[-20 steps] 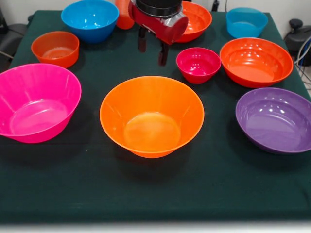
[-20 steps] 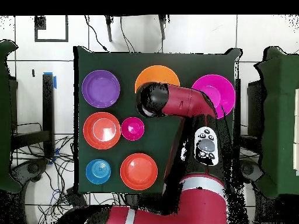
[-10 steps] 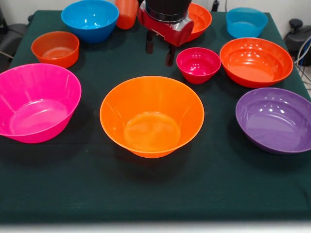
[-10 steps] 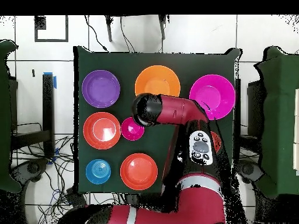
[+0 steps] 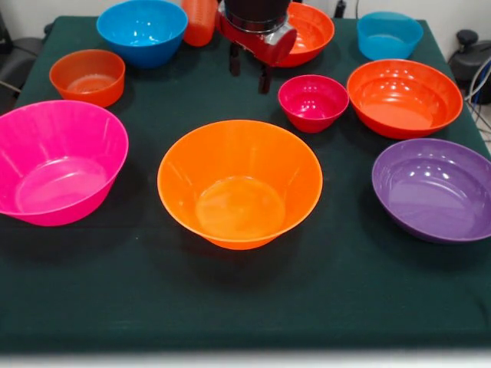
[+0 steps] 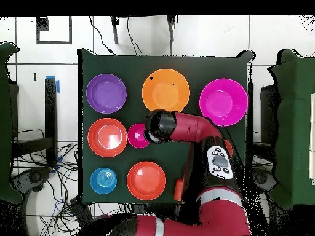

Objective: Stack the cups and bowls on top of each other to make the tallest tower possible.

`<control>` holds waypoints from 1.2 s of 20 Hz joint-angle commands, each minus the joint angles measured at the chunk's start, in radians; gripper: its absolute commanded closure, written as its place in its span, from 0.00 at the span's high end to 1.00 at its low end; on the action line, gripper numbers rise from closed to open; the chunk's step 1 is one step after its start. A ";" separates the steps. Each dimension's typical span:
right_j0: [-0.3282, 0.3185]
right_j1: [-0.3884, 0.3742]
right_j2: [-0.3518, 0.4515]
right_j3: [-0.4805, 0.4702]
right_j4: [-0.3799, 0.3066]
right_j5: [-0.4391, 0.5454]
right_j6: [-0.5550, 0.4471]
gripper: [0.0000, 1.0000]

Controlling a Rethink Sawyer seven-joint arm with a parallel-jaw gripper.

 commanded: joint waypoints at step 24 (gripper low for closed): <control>-0.007 -0.037 0.043 0.252 -0.113 -0.150 0.011 1.00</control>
